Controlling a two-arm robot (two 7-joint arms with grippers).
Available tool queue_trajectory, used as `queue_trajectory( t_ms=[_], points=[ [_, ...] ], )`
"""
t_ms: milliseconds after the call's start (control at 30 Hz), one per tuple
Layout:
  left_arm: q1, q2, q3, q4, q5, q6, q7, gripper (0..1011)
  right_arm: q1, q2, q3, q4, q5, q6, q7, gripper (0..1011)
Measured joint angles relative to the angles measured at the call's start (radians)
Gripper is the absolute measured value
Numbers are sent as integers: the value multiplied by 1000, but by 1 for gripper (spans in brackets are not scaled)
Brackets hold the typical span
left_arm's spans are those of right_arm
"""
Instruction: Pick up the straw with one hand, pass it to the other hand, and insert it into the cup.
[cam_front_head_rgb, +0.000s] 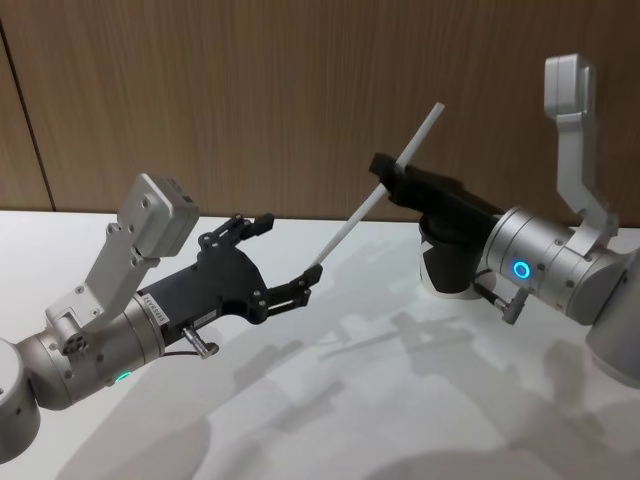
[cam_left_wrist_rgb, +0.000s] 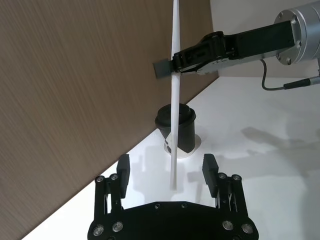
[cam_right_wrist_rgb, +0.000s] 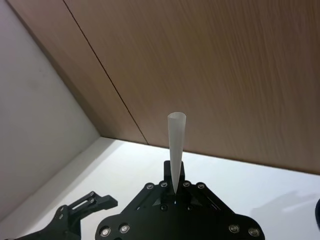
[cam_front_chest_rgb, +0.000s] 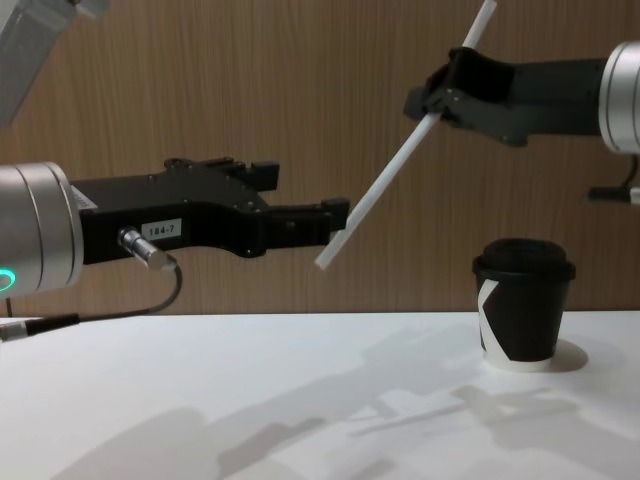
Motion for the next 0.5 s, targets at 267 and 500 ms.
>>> queue_trajectory(
  t_ms=[267,500],
  points=[
    [0,0,0,0,0,0,0,1003,14,39,-28,-5,-76,-82,19,4],
    [0,0,0,0,0,0,0,1003,28,71,-48,-5,-148,-157,31,4]
  ],
)
